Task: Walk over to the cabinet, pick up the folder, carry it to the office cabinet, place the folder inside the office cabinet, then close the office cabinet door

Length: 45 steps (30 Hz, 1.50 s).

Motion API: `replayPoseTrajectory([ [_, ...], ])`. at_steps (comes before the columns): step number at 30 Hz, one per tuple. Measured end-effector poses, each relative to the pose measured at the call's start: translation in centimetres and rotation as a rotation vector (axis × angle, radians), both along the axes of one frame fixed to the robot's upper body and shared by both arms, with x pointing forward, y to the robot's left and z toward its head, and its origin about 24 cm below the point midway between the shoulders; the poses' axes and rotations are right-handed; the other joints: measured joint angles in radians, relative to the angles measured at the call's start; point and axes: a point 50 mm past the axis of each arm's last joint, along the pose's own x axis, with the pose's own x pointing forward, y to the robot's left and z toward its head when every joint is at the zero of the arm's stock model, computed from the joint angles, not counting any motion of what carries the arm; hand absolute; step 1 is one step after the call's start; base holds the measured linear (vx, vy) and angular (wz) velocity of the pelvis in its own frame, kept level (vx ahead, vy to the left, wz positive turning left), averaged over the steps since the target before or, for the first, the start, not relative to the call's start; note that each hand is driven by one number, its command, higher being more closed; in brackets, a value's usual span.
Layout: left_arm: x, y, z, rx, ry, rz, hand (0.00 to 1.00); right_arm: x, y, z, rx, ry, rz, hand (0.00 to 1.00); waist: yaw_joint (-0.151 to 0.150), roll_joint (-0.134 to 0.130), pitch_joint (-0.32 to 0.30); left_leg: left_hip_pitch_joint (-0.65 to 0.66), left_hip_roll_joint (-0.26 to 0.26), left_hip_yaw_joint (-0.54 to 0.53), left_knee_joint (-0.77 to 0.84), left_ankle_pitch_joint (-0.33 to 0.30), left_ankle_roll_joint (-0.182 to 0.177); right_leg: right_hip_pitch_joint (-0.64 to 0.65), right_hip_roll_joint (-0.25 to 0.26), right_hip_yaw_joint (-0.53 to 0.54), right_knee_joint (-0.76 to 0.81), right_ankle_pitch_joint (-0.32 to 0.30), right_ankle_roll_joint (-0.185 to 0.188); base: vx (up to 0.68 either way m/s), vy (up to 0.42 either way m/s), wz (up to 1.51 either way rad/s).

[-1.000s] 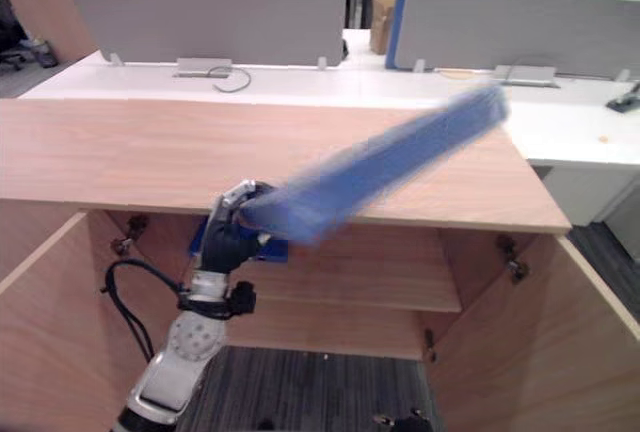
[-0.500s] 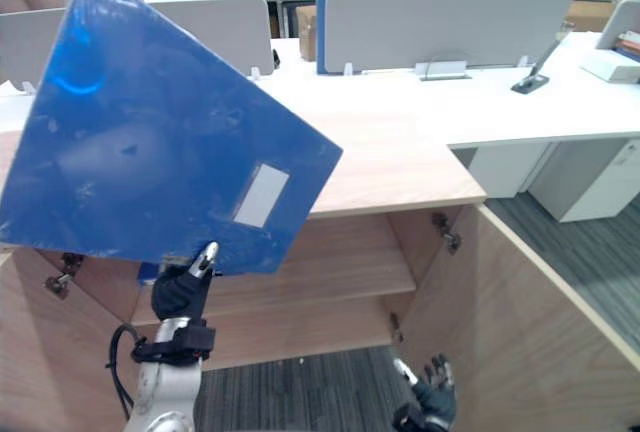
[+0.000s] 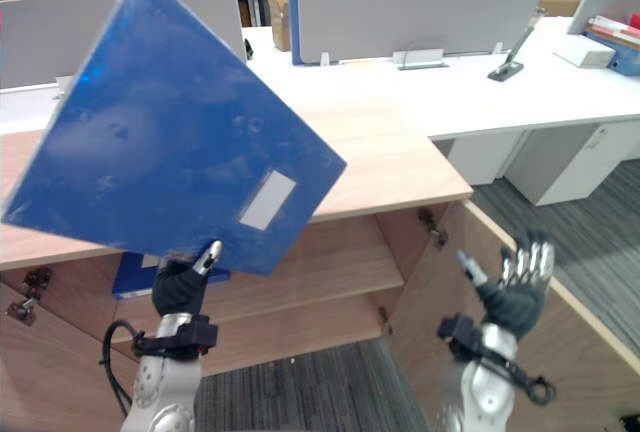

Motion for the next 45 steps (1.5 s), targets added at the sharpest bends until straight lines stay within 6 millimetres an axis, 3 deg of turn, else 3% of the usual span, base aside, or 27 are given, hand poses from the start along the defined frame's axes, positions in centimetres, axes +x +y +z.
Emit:
replayPoseTrajectory([
  [4, 1.3, -0.7, 0.0, 0.077, -0.02, -0.054, 1.0, 3.4, 0.5, 3.8, -0.073, -0.17, 0.133, 0.0, 0.003, 0.001, 0.001, 0.0, -0.015, -0.013, 0.007, 0.002, 0.009, 0.004, -0.013, 0.01, 0.0, 0.0, 0.0, -0.02, 0.057, -0.02],
  [8, 1.6, -1.1, -0.2, 0.098, -0.016, -0.084, 1.0, 7.0, 1.0, 6.1, -0.163, -0.213, 0.279, 0.0, 0.008, 0.001, 0.001, 0.0, -0.03, -0.027, 0.009, 0.003, 0.018, 0.009, -0.027, 0.01, 0.0, 0.0, 0.0, -0.03, 0.074, 0.04],
  [15, 1.5, -2.6, -0.8, 0.118, 0.005, -0.189, 1.0, 11.5, 3.1, 6.8, -0.19, -0.157, 0.516, 0.0, 0.036, 0.001, 0.001, 0.002, -0.045, -0.057, -0.003, 0.018, 0.034, 0.011, -0.034, 0.002, 0.013, 0.0, 0.0, -0.03, 0.051, 0.04],
  [21, 1.6, -3.0, -1.1, 0.108, 0.015, -0.242, 1.0, 13.9, 5.4, 6.9, -0.278, -0.071, 0.701, 0.0, 0.036, 0.002, 0.002, -0.003, -0.046, -0.09, -0.007, 0.031, 0.034, 0.013, -0.035, -0.023, 0.012, 0.0, 0.0, -0.05, 0.04, 0.13],
  [32, 1.3, -2.4, -2.5, 0.167, 0.078, -0.301, 1.0, 14.9, 8.7, 7.7, -0.606, 0.076, 1.028, 0.0, 0.05, 0.0, 0.002, -0.019, -0.042, -0.122, -0.009, 0.053, 0.03, 0.017, -0.032, -0.05, -0.006, 0.009, -0.013, -0.03, 0.024, 0.07],
  [36, 1.1, -2.2, -3.0, 0.214, 0.099, -0.342, 1.0, 14.8, 8.2, 7.3, -0.752, 0.181, 1.091, 0.0, 0.057, -0.004, 0.003, -0.021, -0.04, -0.137, -0.009, 0.057, 0.028, 0.024, -0.031, -0.068, -0.012, 0.011, -0.013, 0.0, 0.023, 0.11],
  [42, 1.0, -2.4, -3.0, 0.242, 0.096, -0.376, 1.0, 14.5, 7.4, 7.1, -0.779, 0.219, 1.124, 0.0, 0.065, -0.008, 0.002, -0.036, -0.035, -0.146, -0.009, 0.064, 0.024, 0.02, -0.026, -0.076, -0.025, 0.02, -0.018, 0.0, 0.012, 0.05],
  [43, 1.0, -2.4, -3.0, 0.243, 0.095, -0.378, 1.0, 14.5, 7.4, 7.1, -0.78, 0.22, 1.126, 1.0, 0.065, -0.008, 0.002, -0.036, -0.035, -0.146, -0.009, 0.064, 0.024, 0.02, -0.026, -0.076, -0.026, 0.021, -0.018, 0.0, 0.0, 0.0],
  [45, 1.2, -2.6, -2.9, 0.256, 0.087, -0.397, 1.0, 14.5, 7.0, 7.2, -0.764, 0.232, 1.127, 1.0, 0.068, -0.01, 0.003, -0.036, -0.035, -0.146, -0.009, 0.065, 0.024, 0.02, -0.026, -0.076, -0.026, 0.021, -0.018, 0.0, 0.0, 0.0],
])
